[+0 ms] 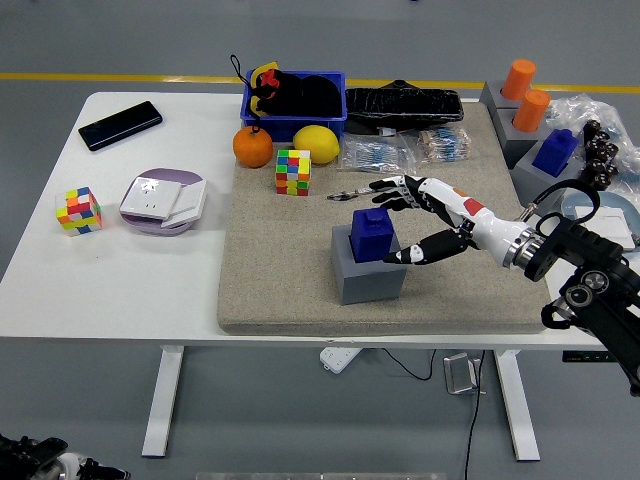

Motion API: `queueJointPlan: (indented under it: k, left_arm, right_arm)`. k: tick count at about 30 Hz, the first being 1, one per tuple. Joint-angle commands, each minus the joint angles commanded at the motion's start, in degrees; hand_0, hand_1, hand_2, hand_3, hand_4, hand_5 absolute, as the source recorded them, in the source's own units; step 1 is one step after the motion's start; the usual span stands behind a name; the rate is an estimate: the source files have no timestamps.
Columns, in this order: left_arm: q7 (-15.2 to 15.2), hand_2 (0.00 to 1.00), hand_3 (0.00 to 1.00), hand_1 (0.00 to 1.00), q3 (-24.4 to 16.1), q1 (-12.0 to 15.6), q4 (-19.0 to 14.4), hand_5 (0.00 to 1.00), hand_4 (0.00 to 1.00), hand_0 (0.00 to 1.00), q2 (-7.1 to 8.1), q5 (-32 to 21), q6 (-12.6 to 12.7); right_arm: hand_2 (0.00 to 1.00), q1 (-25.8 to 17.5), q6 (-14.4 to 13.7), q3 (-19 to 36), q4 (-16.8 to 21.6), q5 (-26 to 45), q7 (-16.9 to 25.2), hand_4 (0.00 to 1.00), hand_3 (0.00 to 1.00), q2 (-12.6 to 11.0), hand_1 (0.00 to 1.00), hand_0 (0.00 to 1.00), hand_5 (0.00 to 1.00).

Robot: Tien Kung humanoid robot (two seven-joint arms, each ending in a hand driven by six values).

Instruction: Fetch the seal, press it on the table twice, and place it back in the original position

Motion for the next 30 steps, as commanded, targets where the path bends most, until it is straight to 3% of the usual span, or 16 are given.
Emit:
queueJointPlan:
  k: [11, 22, 23, 30]
  left_arm:
    - [0.25, 0.681, 0.749, 0.692, -0.67, 0.07, -0.07, 0.263, 0.676, 0.721, 0.03, 1.12, -0.15]
    - [0.16, 0.681, 0.749, 0.691, -0.44, 0.17, -0.03, 0.263, 0.676, 0.721, -0.14, 0.81, -0.15]
    - [0.15, 0.681, 0.748, 0.691, -0.43, 0.17, -0.03, 0.261, 0.678, 0.721, -0.15, 0.80, -0.15]
    - [0.02, 0.681, 0.748, 0.691, -0.09, 0.34, 0.05, 0.261, 0.679, 0.721, -0.30, 0.19, -0.11]
  right_arm:
    - [0.754, 1.84, -3.37, -3.21, -3.03, 2.46, 2.54, 0.988, 0.859, 0.84, 0.770, 0.827, 0.002]
    - [0.754, 1.88, -3.82, -4.46, -4.22, 3.33, 2.35, 0.981, 0.854, 0.61, 0.759, 0.816, 0.002]
    - [0.760, 1.87, -3.83, -4.47, -4.23, 3.33, 2.35, 0.970, 0.849, 0.61, 0.732, 0.775, 0.002]
    - [0.730, 1.33, -4.72, -4.51, -4.32, 3.44, 2.44, 0.938, 0.818, 0.88, 0.692, 0.742, 0.002]
